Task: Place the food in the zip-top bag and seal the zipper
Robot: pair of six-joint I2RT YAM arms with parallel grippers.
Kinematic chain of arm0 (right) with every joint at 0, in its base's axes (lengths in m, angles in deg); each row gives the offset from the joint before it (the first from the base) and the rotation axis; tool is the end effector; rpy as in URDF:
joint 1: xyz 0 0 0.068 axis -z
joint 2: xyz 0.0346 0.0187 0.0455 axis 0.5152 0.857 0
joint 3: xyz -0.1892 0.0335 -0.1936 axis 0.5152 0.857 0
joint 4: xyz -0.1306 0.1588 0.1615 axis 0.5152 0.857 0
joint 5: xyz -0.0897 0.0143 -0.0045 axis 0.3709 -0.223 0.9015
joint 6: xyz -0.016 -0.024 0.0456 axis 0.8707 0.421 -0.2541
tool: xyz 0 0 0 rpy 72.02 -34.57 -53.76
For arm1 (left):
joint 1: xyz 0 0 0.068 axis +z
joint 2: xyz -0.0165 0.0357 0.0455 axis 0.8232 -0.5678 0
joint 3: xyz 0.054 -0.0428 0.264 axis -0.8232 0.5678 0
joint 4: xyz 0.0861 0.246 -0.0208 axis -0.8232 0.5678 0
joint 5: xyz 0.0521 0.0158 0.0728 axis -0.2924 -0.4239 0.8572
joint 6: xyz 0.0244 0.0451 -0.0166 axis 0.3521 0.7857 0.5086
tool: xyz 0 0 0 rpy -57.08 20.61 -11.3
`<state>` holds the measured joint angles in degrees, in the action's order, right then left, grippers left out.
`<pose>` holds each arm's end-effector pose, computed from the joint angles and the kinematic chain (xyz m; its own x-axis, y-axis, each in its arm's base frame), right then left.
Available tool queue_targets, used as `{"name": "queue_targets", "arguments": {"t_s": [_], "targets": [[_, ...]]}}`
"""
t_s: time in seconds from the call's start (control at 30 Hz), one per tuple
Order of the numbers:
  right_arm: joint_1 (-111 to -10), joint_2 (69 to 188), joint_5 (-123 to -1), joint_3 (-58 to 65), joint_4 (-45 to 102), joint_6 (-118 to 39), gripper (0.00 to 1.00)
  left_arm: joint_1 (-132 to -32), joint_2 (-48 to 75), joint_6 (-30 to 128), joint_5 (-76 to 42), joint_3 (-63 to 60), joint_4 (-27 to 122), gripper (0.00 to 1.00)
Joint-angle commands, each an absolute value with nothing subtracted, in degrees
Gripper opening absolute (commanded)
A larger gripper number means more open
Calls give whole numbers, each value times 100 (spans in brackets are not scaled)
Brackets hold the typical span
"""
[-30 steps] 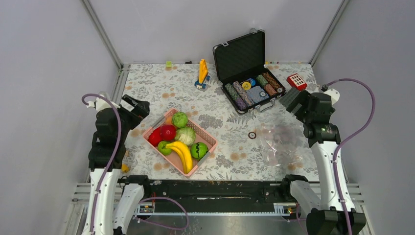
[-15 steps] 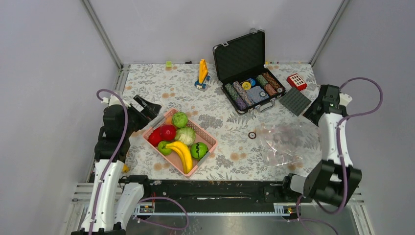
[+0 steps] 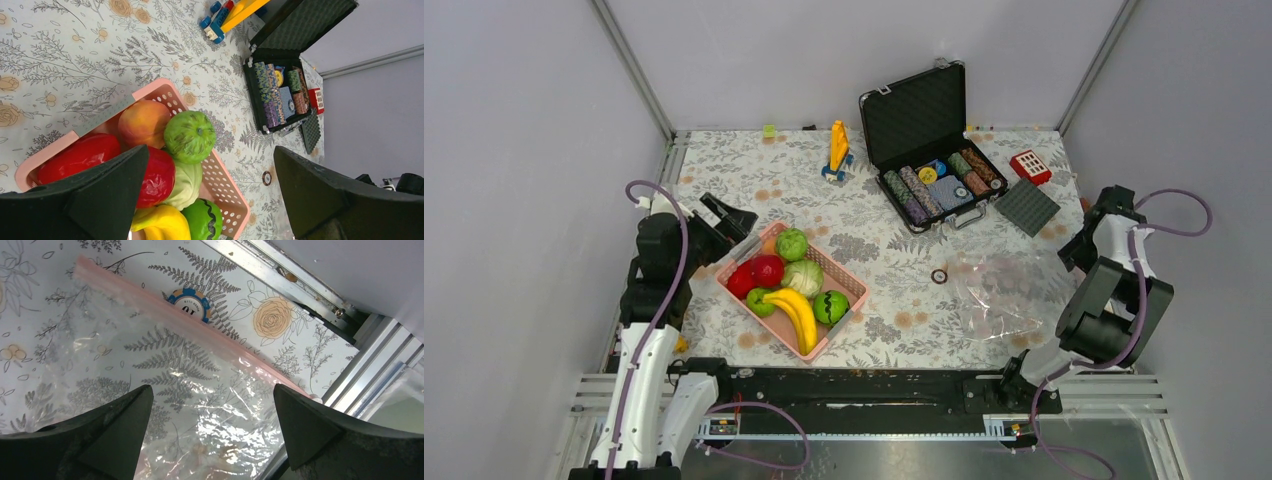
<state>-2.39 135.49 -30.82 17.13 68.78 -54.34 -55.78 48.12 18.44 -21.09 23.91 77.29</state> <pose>0.2568 -0.1562 0.2247 -0.5413 0.6791 -0.4959 0.8314 0.5204 -0.1949 0.1590 -0.0086 0.3295 -0.4135 -0.6524 -0.6351 -0.1029 0.7266 -0.6793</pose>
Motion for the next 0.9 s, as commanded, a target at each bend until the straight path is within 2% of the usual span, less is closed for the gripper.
{"name": "queue_targets", "arguments": {"t_s": [0.0,0.33,0.63,0.87], "targets": [[-174,13826,-3389,1820,6715,-5502,98,-5580,4771,1814,-2213,2418,7361,99],[-169,14007,-4950,2256,6345,-6142,98,-5575,4598,1814,-2127,2455,7436,99],[-231,14089,-5291,2359,6232,-6372,98,-5580,4561,1827,-2082,2431,7444,99],[-1181,14283,-5329,2150,6052,-6593,98,-5580,4576,1840,-2024,2409,7459,99]]}}
